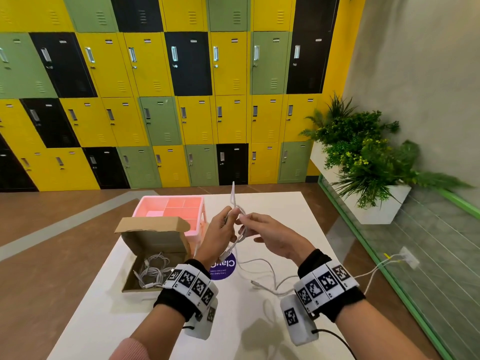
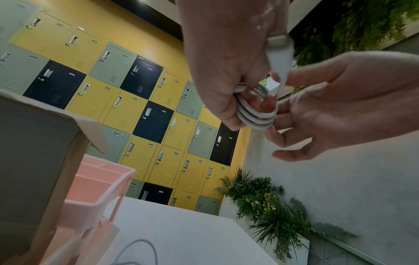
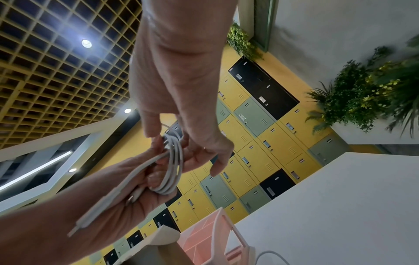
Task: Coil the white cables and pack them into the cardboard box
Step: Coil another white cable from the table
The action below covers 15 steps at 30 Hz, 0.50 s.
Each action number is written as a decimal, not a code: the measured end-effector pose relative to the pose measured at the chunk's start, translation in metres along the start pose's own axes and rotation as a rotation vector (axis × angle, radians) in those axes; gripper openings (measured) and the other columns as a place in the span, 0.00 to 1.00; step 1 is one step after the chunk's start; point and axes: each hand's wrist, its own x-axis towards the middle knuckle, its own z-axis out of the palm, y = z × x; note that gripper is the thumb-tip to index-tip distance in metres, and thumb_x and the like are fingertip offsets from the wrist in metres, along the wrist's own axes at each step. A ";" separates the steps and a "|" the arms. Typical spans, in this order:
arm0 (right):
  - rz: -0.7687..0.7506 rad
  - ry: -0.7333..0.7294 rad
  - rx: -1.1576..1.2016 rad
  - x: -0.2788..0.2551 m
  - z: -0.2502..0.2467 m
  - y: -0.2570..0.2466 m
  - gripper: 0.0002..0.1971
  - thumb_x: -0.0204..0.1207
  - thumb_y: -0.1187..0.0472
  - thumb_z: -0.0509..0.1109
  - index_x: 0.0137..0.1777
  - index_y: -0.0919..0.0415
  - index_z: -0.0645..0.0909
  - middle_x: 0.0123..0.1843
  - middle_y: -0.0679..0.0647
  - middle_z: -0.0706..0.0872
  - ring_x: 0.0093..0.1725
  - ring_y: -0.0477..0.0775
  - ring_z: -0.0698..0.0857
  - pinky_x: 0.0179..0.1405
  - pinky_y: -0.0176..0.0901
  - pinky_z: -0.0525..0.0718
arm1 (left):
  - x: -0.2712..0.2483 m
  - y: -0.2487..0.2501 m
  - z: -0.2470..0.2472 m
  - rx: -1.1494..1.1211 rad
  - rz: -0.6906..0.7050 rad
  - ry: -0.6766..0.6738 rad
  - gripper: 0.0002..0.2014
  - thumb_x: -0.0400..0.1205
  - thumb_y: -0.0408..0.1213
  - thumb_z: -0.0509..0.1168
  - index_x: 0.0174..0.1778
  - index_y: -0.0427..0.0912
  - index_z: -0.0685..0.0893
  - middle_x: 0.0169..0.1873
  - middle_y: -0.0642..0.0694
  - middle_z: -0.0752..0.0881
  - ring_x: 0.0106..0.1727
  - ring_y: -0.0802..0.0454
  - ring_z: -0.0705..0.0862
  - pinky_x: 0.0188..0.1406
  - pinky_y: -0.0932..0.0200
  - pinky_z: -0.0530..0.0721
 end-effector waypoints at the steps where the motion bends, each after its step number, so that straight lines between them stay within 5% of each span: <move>1: -0.022 -0.037 -0.008 -0.001 0.001 0.000 0.14 0.84 0.52 0.62 0.59 0.62 0.78 0.49 0.52 0.83 0.50 0.45 0.81 0.54 0.39 0.73 | 0.000 0.000 0.000 -0.003 -0.001 -0.004 0.13 0.89 0.40 0.54 0.42 0.40 0.78 0.27 0.54 0.79 0.23 0.62 0.74 0.22 0.69 0.72; 4: -0.087 -0.085 0.003 -0.002 0.003 -0.001 0.12 0.84 0.64 0.62 0.63 0.70 0.74 0.52 0.58 0.82 0.46 0.42 0.83 0.39 0.23 0.79 | 0.003 -0.002 -0.002 -0.014 -0.016 -0.001 0.15 0.87 0.45 0.55 0.44 0.38 0.78 0.31 0.49 0.82 0.31 0.52 0.78 0.27 0.59 0.77; 7: -0.103 -0.031 -0.119 0.002 0.005 0.001 0.15 0.82 0.67 0.65 0.66 0.70 0.73 0.53 0.57 0.84 0.50 0.47 0.86 0.45 0.33 0.83 | 0.003 -0.002 -0.001 -0.020 -0.029 0.016 0.15 0.88 0.45 0.55 0.47 0.36 0.78 0.32 0.54 0.85 0.34 0.53 0.84 0.29 0.57 0.82; 10: -0.093 0.055 -0.212 0.009 0.005 0.005 0.20 0.77 0.72 0.69 0.68 0.65 0.74 0.62 0.61 0.78 0.56 0.59 0.85 0.39 0.36 0.87 | 0.003 -0.004 -0.001 0.040 -0.007 0.068 0.13 0.88 0.43 0.55 0.43 0.41 0.79 0.23 0.59 0.81 0.24 0.61 0.76 0.25 0.63 0.78; 15: -0.051 0.028 -0.148 0.007 -0.007 0.006 0.28 0.71 0.74 0.75 0.69 0.66 0.71 0.48 0.61 0.81 0.39 0.56 0.87 0.38 0.38 0.89 | 0.007 -0.016 -0.010 0.127 0.006 0.191 0.14 0.87 0.45 0.56 0.43 0.41 0.79 0.27 0.46 0.73 0.28 0.52 0.73 0.26 0.57 0.77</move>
